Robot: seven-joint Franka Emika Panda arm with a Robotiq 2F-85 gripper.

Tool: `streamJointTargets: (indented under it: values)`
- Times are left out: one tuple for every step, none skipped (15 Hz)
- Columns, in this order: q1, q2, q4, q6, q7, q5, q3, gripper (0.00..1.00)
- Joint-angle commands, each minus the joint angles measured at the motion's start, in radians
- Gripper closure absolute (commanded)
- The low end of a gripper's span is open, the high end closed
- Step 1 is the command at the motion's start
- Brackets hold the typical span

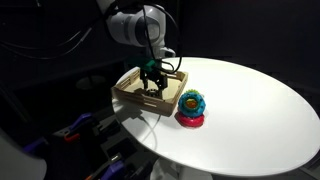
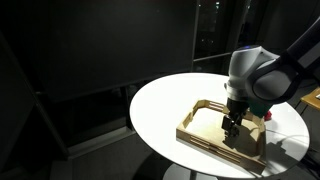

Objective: Remove the black and white ring from the box and place it on top of the blue ring

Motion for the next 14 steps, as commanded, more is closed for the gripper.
streamJointTargets:
  values:
    - [0.0, 0.014, 0.017, 0.007, 0.006, 0.01, 0.001, 0.0]
    - [-0.001, 0.015, 0.017, 0.007, 0.005, 0.012, 0.002, 0.07]
    - [-0.002, 0.016, 0.017, 0.006, 0.004, 0.013, 0.003, 0.27]
    - [-0.003, 0.016, 0.018, 0.004, 0.003, 0.015, 0.003, 0.31]
    - [-0.004, 0.016, 0.018, 0.003, 0.003, 0.016, 0.004, 0.31]
    - [-0.004, 0.015, 0.018, 0.003, 0.003, 0.017, 0.003, 0.37]
    - [-0.004, 0.014, 0.018, 0.002, 0.004, 0.017, 0.004, 0.47]
    - [-0.003, 0.011, 0.019, 0.001, 0.005, 0.018, 0.004, 0.56]
    - [-0.004, 0.005, 0.019, -0.001, 0.005, 0.018, 0.004, 0.58]
    - [-0.005, 0.003, 0.017, -0.005, 0.003, 0.02, 0.005, 0.58]
    - [-0.006, -0.002, 0.016, -0.007, 0.003, 0.02, 0.005, 0.58]
    - [-0.007, -0.006, 0.014, -0.01, 0.001, 0.021, 0.006, 0.58]
    - [-0.007, -0.012, 0.013, -0.014, 0.001, 0.021, 0.005, 0.58]
    - [-0.009, -0.018, 0.012, -0.02, -0.001, 0.022, 0.006, 0.58]
